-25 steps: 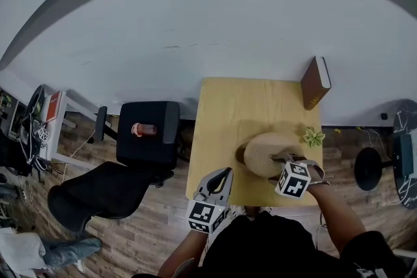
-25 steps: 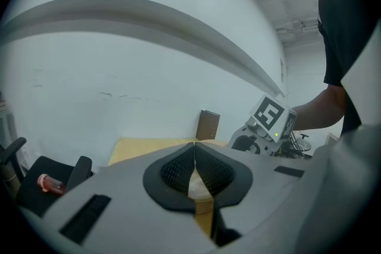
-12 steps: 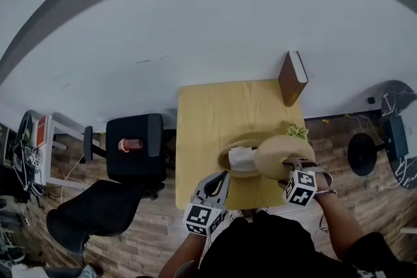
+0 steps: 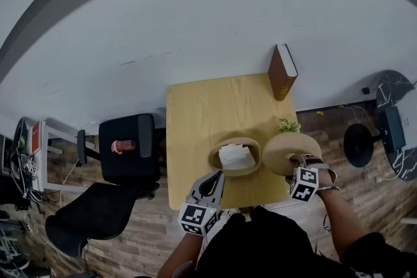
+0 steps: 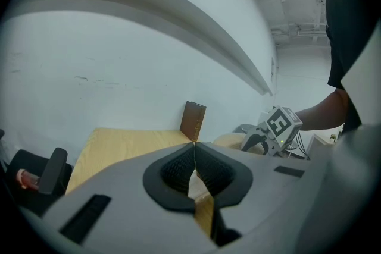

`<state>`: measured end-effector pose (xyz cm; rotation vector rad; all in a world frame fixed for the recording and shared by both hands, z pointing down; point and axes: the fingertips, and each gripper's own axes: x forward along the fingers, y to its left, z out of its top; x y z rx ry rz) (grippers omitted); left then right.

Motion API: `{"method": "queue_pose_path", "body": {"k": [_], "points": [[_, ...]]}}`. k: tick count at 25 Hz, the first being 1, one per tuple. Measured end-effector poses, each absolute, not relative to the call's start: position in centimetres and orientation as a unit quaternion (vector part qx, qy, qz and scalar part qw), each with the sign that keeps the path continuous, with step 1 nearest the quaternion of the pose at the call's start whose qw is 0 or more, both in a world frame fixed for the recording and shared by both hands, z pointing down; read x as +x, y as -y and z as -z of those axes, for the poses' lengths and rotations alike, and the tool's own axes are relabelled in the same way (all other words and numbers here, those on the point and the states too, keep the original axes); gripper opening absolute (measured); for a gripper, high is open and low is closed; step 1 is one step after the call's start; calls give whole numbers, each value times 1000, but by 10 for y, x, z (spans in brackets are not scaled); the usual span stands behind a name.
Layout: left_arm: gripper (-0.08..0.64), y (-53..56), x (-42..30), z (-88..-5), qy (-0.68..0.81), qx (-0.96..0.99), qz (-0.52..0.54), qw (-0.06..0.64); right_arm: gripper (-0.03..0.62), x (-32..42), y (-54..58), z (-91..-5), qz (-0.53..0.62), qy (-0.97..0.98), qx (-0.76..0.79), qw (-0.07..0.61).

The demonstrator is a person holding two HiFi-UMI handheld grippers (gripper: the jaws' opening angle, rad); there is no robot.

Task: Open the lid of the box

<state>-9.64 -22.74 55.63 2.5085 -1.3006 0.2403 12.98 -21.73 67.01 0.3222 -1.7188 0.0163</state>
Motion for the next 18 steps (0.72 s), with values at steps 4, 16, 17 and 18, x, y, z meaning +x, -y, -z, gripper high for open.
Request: {"method": "queue_pose_path", "body": {"k": [4, 16, 17, 18], "points": [[20, 227, -97, -561, 459, 868, -91, 166, 304, 138, 212, -685, -22, 753, 134, 644], [18, 235, -91, -560, 466, 865, -86, 166, 302, 139, 207, -740, -43, 760, 88, 643], [20, 236, -90, -560, 466, 865, -86, 166, 302, 140, 207, -744, -44, 759, 86, 644], [20, 236, -90, -559, 467, 865, -88, 165, 302, 140, 208, -747, -46, 759, 84, 645]]}}
